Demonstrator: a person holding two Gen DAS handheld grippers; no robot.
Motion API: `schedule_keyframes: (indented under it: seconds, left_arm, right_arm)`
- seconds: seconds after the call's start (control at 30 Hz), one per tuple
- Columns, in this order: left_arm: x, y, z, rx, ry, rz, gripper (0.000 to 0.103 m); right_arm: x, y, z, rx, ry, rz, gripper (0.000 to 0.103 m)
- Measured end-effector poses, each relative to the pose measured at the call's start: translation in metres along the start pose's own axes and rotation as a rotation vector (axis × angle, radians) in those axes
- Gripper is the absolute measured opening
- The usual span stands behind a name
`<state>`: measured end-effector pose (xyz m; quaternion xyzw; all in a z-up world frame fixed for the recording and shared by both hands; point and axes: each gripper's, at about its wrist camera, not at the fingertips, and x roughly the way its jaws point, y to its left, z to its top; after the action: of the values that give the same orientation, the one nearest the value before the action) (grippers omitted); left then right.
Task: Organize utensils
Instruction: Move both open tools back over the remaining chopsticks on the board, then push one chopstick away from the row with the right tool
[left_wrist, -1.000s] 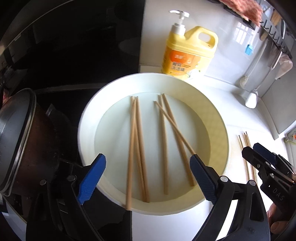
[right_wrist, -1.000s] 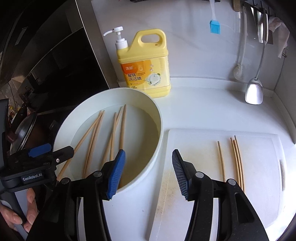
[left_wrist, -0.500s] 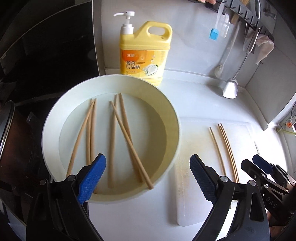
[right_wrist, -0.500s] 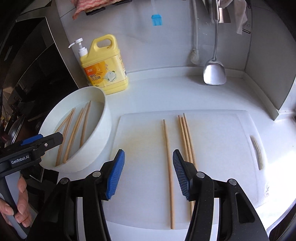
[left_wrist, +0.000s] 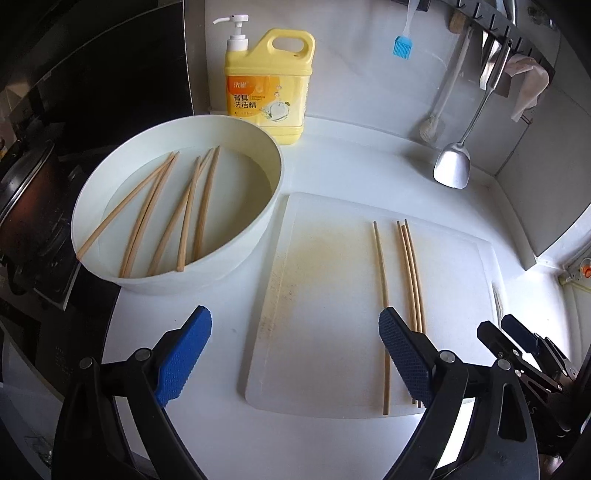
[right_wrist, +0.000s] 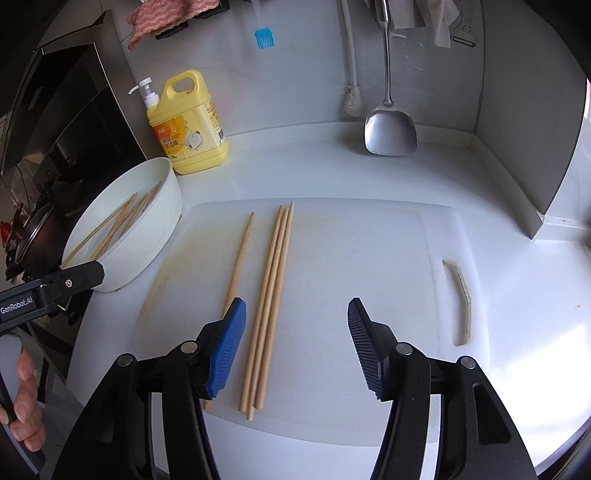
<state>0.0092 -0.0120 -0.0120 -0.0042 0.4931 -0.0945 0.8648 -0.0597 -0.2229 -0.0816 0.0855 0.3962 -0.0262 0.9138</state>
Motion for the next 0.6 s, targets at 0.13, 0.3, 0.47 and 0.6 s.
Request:
schedule_keyframes:
  seconds: [0.13,0.3,0.47,0.6]
  left_arm:
    - [0.006,-0.012,-0.008,-0.003,0.008,0.014,0.092]
    - [0.024,-0.017,-0.018,-0.001,-0.007,0.022,0.094]
    - [0.044,-0.018,-0.031,-0.013,-0.017,0.015,0.094]
    - [0.05,-0.019,-0.036,-0.017,-0.057,0.032,0.094]
  right_arm:
    - [0.011,-0.015,-0.009,0.021,0.022,0.011,0.055]
    - [0.022,-0.016,-0.018,0.017,0.018,-0.009,0.061]
    - [0.034,-0.014,-0.023,0.021,0.0,-0.015,0.066]
    - [0.042,-0.012,-0.025,0.003,-0.017,-0.029,0.066]
